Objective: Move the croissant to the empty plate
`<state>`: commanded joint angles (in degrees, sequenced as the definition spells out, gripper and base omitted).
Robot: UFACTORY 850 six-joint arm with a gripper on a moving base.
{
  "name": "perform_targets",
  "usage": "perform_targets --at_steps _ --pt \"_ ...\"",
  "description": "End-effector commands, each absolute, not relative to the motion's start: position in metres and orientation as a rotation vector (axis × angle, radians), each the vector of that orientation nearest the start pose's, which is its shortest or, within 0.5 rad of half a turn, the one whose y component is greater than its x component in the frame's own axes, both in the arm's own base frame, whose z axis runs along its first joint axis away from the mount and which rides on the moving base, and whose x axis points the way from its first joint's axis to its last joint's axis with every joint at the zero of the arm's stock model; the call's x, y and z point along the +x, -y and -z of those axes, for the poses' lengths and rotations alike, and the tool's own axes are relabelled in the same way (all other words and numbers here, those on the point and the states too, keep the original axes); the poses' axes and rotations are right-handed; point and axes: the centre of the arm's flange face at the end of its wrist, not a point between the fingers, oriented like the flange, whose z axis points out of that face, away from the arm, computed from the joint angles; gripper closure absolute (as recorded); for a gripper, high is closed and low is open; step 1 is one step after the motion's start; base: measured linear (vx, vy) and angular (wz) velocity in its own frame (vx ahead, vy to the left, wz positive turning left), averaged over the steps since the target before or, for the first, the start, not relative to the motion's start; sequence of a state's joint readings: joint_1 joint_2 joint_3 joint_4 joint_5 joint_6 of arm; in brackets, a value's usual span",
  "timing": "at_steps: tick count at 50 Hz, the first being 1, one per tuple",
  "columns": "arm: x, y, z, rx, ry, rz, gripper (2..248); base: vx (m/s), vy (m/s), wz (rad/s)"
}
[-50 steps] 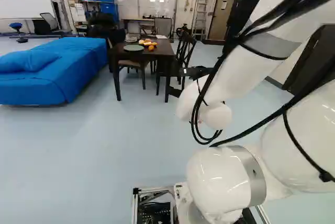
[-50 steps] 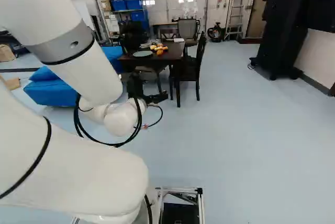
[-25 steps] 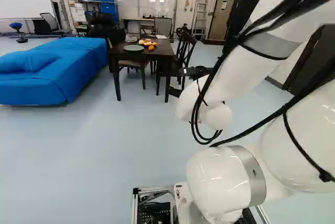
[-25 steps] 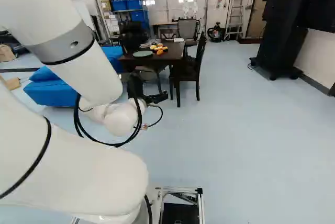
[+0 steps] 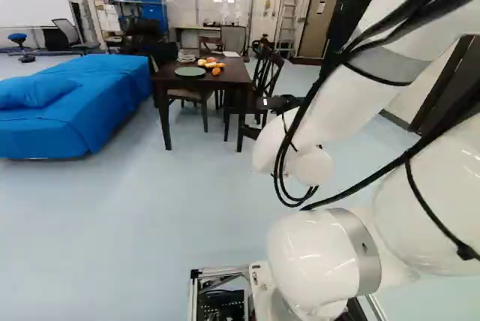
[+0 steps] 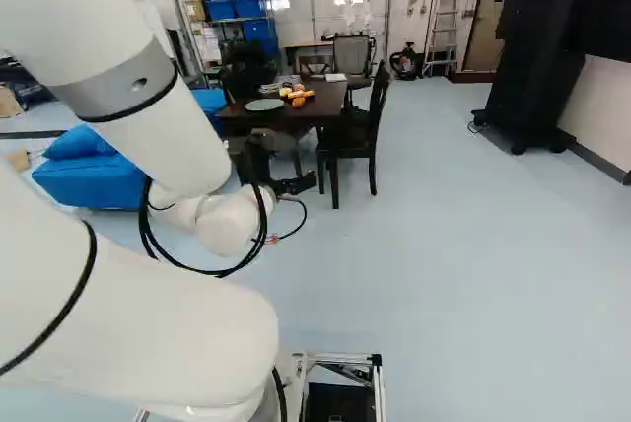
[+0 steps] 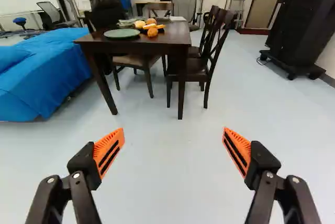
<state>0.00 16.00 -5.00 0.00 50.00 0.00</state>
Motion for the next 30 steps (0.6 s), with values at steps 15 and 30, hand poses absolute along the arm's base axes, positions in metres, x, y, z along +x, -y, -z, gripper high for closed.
perform_targets --at_steps 15,30 --pt "0.2703 0.0 -0.3656 -2.558 0.0 1.824 3 0.0 -0.001 -0.016" --pt "0.2703 0.0 -0.3656 -2.558 0.0 1.824 3 0.0 0.0 -0.004"
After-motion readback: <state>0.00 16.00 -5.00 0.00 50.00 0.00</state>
